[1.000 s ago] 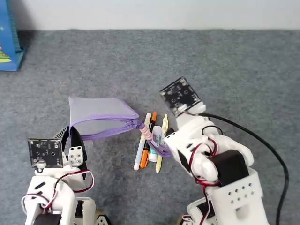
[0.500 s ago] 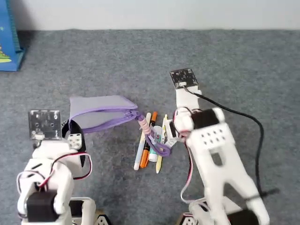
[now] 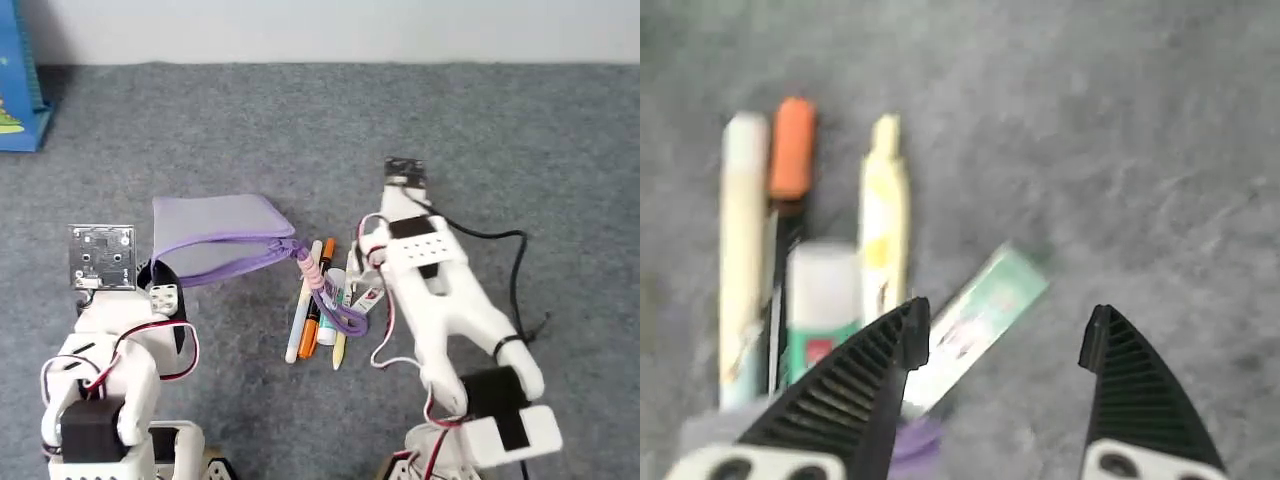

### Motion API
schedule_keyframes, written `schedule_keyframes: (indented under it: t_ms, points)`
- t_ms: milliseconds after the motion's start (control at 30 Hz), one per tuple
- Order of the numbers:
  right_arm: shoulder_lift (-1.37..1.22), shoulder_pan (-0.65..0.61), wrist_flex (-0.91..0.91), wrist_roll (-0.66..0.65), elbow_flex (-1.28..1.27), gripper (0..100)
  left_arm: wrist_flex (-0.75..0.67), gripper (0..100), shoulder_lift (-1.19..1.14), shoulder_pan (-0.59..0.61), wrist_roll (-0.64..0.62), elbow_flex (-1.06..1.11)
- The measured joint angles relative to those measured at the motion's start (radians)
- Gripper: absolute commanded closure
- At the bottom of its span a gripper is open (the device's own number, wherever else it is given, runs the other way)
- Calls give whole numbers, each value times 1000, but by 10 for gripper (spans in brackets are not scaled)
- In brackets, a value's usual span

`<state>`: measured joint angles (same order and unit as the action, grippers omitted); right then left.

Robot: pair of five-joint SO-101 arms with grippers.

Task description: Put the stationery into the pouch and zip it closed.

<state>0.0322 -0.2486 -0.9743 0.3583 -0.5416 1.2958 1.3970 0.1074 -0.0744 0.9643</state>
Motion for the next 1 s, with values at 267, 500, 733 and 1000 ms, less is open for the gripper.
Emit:
schedule_keyframes:
  t_ms: [267, 500, 733, 1000]
  points:
    - [-121, 26, 69, 0, 8, 753, 0, 987, 0, 0, 0, 0]
    - [-219, 25, 66, 3, 69, 835, 0, 987, 0, -2, 0, 0]
    - [-226, 44, 64, 2, 75, 963, 0, 987, 0, -3, 0, 0]
    - [-207, 48, 26, 0, 78, 964, 0, 987, 0, -3, 0, 0]
